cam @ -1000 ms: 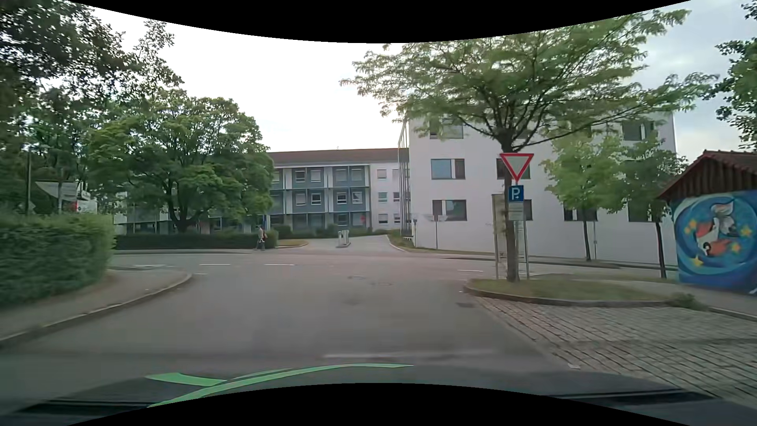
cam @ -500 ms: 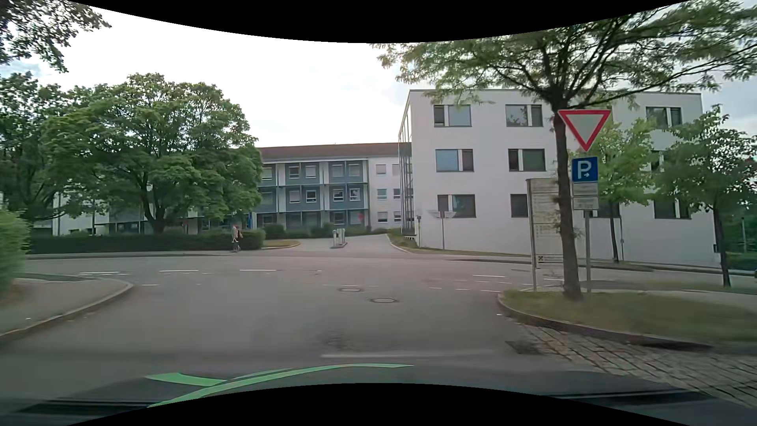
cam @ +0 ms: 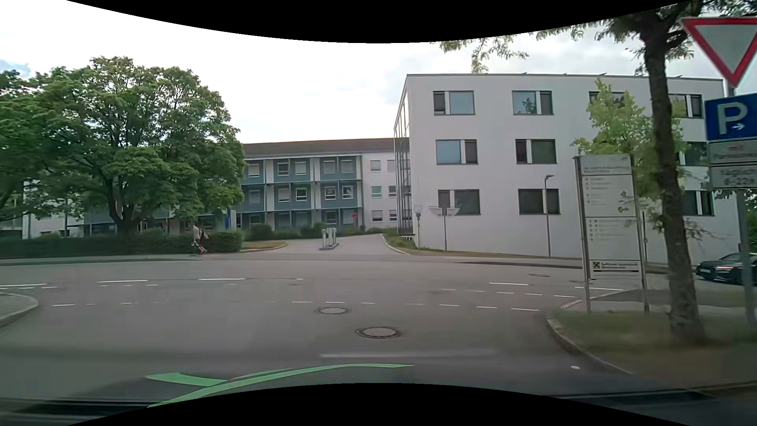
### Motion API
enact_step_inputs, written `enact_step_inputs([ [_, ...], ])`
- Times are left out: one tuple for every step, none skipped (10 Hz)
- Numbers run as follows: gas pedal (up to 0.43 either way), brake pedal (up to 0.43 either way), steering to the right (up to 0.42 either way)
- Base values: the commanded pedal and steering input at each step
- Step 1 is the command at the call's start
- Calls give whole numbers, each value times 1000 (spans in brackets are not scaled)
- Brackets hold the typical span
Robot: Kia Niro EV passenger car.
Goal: Follow the waypoints while adhering to traffic rules and regulations
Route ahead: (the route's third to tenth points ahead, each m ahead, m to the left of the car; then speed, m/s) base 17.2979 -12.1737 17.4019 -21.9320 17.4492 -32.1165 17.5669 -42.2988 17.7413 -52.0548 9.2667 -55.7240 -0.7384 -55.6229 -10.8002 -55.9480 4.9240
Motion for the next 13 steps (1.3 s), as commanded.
enact_step_inputs([
  [0, 232, 65],
  [0, 232, 78],
  [0, 232, 88],
  [0, 232, 102],
  [0, 232, 116],
  [0, 232, 125],
  [0, 232, 135],
  [0, 232, 145],
  [0, 226, 160],
  [0, 226, 172],
  [0, 226, 181],
  [0, 226, 189],
  [0, 220, 194],
])
